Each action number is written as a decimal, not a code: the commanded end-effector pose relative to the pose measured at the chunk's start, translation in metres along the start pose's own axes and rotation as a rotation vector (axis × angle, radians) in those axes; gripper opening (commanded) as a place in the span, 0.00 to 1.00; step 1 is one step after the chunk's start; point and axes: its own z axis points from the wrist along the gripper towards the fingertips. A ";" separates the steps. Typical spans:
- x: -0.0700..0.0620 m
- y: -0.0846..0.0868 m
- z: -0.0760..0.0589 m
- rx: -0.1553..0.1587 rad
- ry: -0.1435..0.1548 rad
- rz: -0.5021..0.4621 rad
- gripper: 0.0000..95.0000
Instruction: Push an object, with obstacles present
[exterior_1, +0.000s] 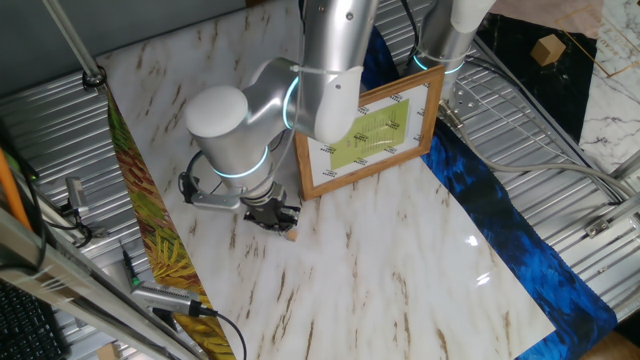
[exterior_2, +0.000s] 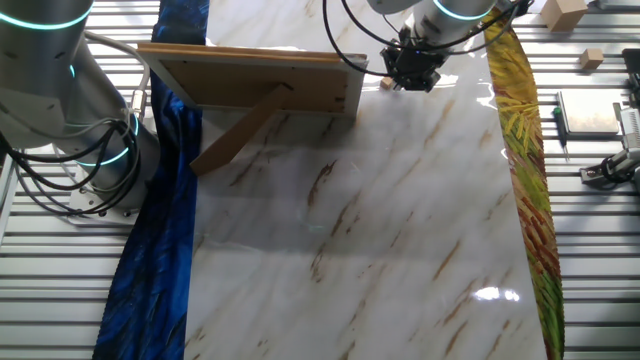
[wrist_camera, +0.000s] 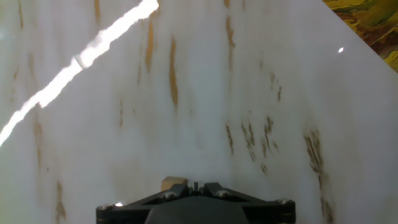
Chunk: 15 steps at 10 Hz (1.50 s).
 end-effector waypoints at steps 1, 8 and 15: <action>0.000 0.000 0.000 0.004 -0.001 -0.005 0.00; 0.013 -0.008 -0.016 0.022 0.087 -0.081 0.00; 0.020 0.003 -0.011 -0.032 0.129 -0.108 0.00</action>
